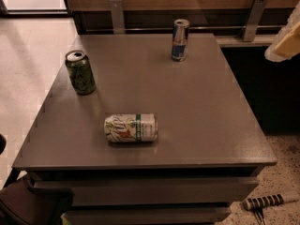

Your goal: Place 7up can upright

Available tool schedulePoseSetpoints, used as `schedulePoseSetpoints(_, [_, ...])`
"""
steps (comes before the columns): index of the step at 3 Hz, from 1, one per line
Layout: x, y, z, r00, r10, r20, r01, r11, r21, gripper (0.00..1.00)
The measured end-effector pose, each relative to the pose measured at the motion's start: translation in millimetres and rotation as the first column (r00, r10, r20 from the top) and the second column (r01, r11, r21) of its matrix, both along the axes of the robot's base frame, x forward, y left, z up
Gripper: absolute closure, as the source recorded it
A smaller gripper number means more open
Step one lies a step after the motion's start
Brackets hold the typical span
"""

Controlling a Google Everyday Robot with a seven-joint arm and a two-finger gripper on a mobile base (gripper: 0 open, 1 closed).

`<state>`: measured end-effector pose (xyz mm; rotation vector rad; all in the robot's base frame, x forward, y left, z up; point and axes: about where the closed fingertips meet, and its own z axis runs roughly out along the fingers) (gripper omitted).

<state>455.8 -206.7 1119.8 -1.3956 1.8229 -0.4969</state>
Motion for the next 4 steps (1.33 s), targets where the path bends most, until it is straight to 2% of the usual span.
schedulePoseSetpoints(1, [0.3,3.0,-1.6,0.9999,0.008,-0.009,-0.008,1.0,-0.003,0.0])
schedulePoseSetpoints(2, [4.0,39.1,-21.6,0.9872,0.105,-0.119,-0.11,0.993,-0.036,0.0])
schedulePoseSetpoints(3, [0.8,74.6,-50.1,0.9478,0.189,-0.257,-0.217,0.972,-0.087,0.0])
schedulePoseSetpoints(4, [-6.3,103.8,-78.2,0.9004,0.22,-0.375,-0.287,0.949,-0.132,0.0])
